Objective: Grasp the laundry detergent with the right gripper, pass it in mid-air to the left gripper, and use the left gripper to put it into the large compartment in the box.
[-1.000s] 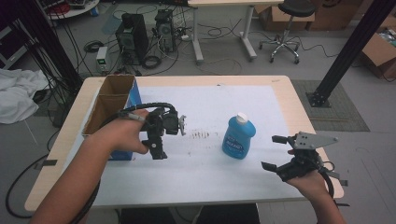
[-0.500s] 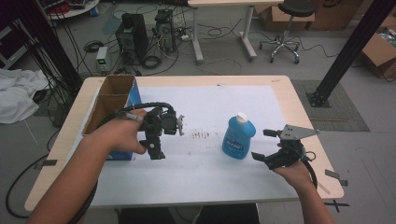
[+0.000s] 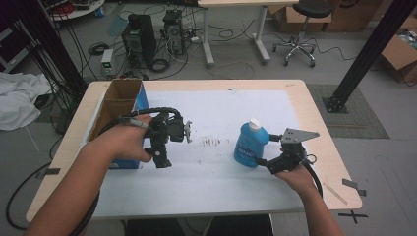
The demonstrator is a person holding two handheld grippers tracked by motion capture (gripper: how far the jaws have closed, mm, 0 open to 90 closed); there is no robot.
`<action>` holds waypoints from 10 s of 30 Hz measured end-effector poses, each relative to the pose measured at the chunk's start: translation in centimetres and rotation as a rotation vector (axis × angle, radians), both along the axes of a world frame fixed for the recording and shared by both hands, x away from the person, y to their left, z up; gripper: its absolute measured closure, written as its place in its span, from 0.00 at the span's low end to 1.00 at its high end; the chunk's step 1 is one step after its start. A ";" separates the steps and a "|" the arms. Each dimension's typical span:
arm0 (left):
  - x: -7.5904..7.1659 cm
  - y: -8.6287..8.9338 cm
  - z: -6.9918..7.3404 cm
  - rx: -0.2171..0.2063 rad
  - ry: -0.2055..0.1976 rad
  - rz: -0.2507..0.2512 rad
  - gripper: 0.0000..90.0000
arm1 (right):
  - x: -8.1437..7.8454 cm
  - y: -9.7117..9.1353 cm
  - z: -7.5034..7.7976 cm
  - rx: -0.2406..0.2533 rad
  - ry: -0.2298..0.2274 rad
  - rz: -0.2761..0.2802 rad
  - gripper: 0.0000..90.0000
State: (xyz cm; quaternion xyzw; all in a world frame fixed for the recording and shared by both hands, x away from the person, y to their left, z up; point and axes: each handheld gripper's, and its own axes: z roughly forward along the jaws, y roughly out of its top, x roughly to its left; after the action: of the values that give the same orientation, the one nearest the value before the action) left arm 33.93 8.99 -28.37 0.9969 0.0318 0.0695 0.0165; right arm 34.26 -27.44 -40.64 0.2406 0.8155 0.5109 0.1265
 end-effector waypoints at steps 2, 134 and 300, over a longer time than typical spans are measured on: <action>0.0 0.1 0.0 -0.007 -0.001 0.000 0.00 | 0.1 0.2 -0.1 0.002 0.003 0.003 0.00; -0.8 -1.3 2.0 -0.037 0.013 -0.029 0.00 | -2.9 6.1 2.5 0.077 -0.068 0.323 0.50; -3.9 -6.4 2.8 0.114 0.055 -0.054 0.44 | -3.3 17.1 1.6 0.083 -0.027 0.512 0.32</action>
State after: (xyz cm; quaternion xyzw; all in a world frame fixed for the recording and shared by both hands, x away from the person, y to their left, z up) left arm 30.04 2.61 -25.61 0.9983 0.0013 0.0432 -0.0392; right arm 31.00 -10.30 -39.00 0.0245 0.8265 0.5624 -0.0057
